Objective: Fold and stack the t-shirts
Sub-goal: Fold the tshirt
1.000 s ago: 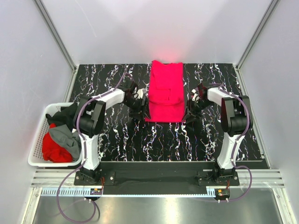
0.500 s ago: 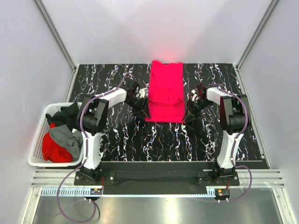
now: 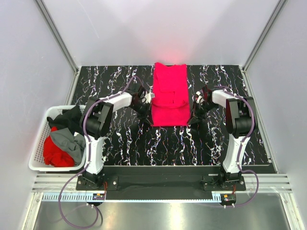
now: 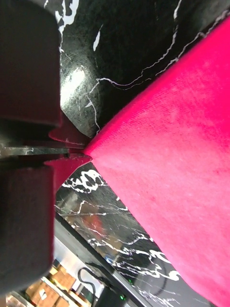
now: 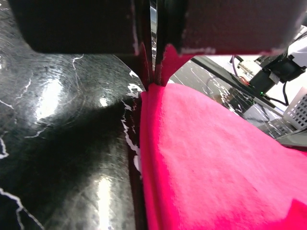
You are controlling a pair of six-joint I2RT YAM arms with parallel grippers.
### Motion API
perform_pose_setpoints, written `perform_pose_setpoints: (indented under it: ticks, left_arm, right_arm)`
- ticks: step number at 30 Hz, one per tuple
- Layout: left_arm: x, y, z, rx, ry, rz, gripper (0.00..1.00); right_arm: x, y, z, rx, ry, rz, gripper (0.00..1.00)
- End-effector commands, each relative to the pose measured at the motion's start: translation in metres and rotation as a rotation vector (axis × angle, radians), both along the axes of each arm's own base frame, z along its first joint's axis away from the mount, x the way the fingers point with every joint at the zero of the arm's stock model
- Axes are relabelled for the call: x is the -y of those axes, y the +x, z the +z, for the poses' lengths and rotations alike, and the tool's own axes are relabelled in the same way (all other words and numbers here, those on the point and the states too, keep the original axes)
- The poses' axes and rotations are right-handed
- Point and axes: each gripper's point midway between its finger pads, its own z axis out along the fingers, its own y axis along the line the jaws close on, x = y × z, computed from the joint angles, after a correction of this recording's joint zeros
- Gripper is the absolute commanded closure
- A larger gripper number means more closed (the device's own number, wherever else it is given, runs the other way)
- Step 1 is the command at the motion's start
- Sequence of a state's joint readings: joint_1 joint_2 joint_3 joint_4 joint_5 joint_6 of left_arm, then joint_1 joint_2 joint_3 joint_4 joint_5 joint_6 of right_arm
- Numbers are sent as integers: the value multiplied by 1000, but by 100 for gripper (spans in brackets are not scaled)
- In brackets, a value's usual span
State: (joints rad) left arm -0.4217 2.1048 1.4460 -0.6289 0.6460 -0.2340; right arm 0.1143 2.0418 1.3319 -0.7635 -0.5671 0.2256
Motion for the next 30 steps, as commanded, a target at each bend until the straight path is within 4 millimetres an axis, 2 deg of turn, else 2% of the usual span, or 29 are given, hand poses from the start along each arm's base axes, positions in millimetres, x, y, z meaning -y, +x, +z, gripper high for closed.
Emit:
perform_pose_setpoints:
  ticks: [1, 4, 5, 7, 8, 10, 13, 14, 16, 17, 20, 24, 28, 30]
  left_arm:
    - [1, 0, 23, 74, -18, -35, 100]
    - [-4, 3, 40, 131, -3, -37, 100]
    - [-4, 5, 51, 168, -9, -41, 100]
    - [-5, 8, 67, 212, -14, -48, 100]
    - [-6, 10, 80, 250, -18, -50, 100]
    - [-6, 12, 100, 306, -27, -60, 100]
    - [-7, 13, 118, 354, -33, -70, 100]
    - [-7, 11, 126, 375, -38, -74, 100]
    - [-8, 7, 135, 395, -43, -81, 100]
    - [-7, 3, 137, 398, -44, -88, 100]
    - [-4, -8, 141, 409, -50, -111, 100]
    - [-8, -19, 133, 399, -33, -129, 100]
    - [-15, -27, 118, 375, 0, -135, 100]
    - [-17, -24, 115, 381, 14, -134, 100]
  right_arm:
    - [-7, 20, 21, 87, 61, 7, 100]
    - [-9, 15, 38, 106, 86, -2, 100]
    - [-9, 13, 49, 121, 95, -9, 100]
    - [-9, 1, 55, 111, 107, -13, 100]
    - [-8, -2, 68, 133, 115, -17, 100]
    - [-7, -14, 73, 126, 128, -24, 100]
    - [-6, -29, 89, 146, 144, -34, 100]
    - [-6, -33, 101, 172, 150, -39, 100]
    - [-5, -40, 107, 181, 157, -46, 100]
    - [-5, -43, 117, 206, 162, -51, 100]
    - [-5, -51, 129, 233, 176, -57, 100]
    - [-4, -55, 134, 249, 177, -69, 100]
    - [-3, -48, 135, 275, 177, -69, 100]
    - [-3, -36, 135, 298, 179, -70, 100]
